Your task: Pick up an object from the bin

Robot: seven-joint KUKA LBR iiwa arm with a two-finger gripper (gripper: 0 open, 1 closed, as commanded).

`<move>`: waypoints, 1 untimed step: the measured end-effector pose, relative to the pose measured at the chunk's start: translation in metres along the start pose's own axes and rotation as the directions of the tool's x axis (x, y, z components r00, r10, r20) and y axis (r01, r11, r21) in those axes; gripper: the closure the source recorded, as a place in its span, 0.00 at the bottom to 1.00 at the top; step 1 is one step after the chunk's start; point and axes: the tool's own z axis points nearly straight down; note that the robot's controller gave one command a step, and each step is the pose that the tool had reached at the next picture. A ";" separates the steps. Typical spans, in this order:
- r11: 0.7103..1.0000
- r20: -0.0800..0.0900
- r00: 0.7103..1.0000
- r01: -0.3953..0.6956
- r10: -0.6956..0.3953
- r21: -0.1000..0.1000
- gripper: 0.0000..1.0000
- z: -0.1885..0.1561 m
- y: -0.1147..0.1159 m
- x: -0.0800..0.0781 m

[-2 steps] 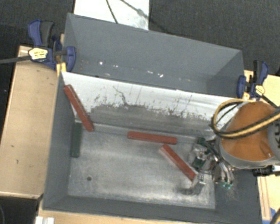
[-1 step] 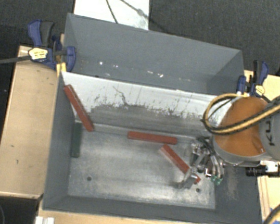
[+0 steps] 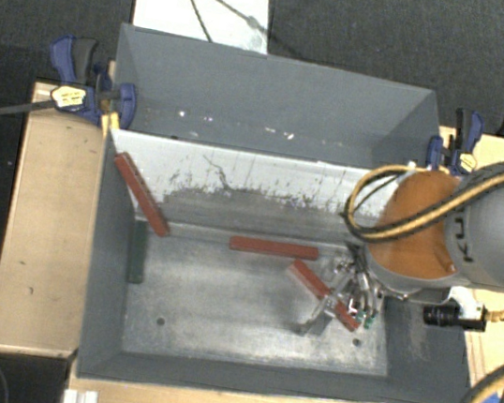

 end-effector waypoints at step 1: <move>0.965 0.005 0.965 -0.262 0.262 -0.001 0.00 0.000 0.016 -0.014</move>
Offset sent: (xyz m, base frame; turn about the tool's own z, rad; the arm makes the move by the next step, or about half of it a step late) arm 0.0178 0.0098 -0.0002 0.2662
